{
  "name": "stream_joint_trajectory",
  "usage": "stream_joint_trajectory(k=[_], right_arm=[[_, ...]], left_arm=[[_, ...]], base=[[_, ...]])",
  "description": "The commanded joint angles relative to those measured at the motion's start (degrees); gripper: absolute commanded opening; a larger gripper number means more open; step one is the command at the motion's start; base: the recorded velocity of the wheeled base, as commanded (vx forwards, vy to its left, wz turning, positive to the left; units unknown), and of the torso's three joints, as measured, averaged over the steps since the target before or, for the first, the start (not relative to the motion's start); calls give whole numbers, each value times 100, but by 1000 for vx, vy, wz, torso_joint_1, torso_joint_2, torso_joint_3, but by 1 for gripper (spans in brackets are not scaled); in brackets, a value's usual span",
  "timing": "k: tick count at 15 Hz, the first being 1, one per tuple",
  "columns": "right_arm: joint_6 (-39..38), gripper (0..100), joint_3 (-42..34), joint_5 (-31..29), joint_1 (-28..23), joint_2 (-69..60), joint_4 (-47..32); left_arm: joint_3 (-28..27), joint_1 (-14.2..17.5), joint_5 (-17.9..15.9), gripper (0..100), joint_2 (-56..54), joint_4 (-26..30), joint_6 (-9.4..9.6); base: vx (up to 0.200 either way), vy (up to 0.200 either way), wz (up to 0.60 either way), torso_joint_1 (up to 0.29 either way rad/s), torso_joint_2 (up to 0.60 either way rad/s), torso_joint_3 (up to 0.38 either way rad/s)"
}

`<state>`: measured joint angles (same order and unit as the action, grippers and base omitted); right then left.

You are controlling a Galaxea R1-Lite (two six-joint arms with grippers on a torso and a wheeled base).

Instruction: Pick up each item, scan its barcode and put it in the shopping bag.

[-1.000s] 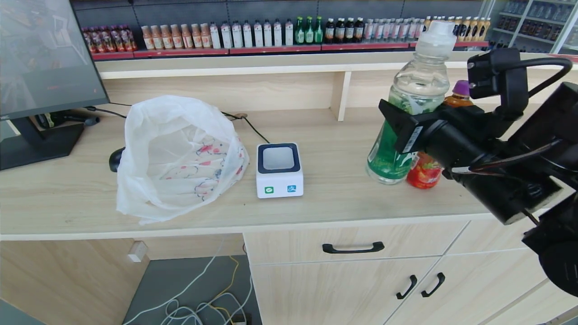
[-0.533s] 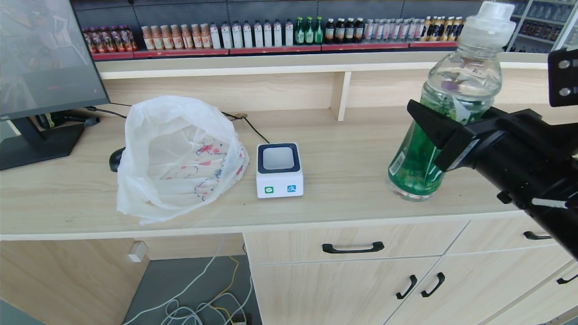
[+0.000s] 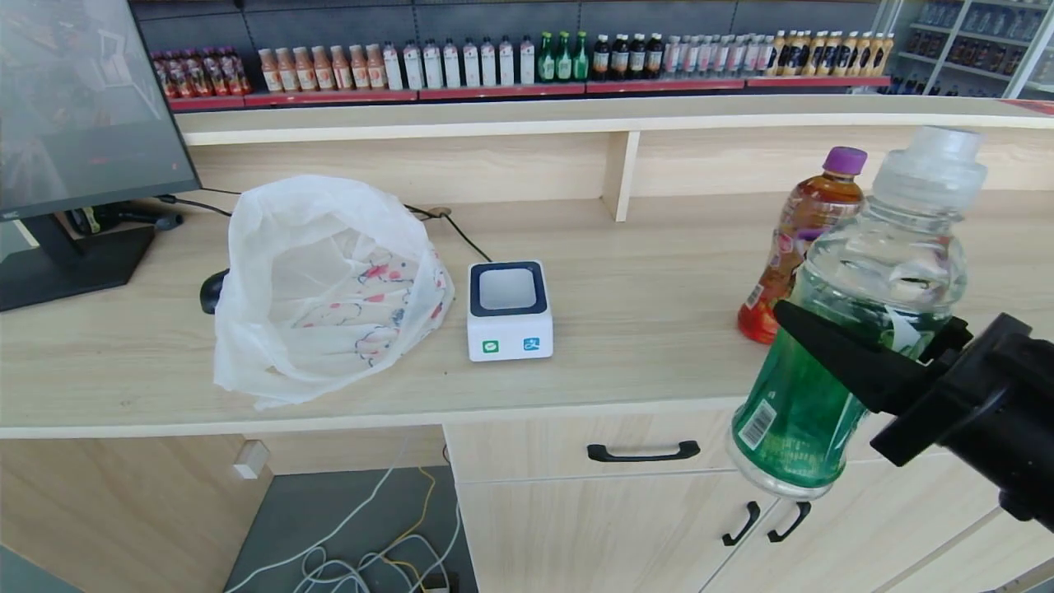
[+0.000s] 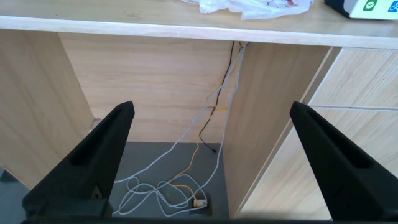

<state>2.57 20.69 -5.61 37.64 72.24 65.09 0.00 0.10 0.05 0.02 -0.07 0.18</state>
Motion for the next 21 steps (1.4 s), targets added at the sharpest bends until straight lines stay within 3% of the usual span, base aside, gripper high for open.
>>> stream_joint_trajectory(k=[1,4,8,17,21], right_arm=[[-328,0,-118,403,-12,-35,22],[-1180,0,23,1185,-152,18,22],[-1558,0,67,2406,-363,378,57],[-2226,0,1394,3479,-504,1442,312],[-2604,0,1772,4472,-530,1451,356]], left_arm=[[0,-1,-5,100,-2,-1,-1],[0,-1,-5,100,-2,-1,-1],[0,-1,4,100,-2,-1,-1],[0,-1,-5,100,-2,-1,-1],[0,-1,-5,100,-2,-1,-1]], base=[[0,0,0,0,0,0],[0,0,0,0,0,0],[0,0,0,0,0,0],[0,0,0,0,0,0],[0,0,0,0,0,0]])
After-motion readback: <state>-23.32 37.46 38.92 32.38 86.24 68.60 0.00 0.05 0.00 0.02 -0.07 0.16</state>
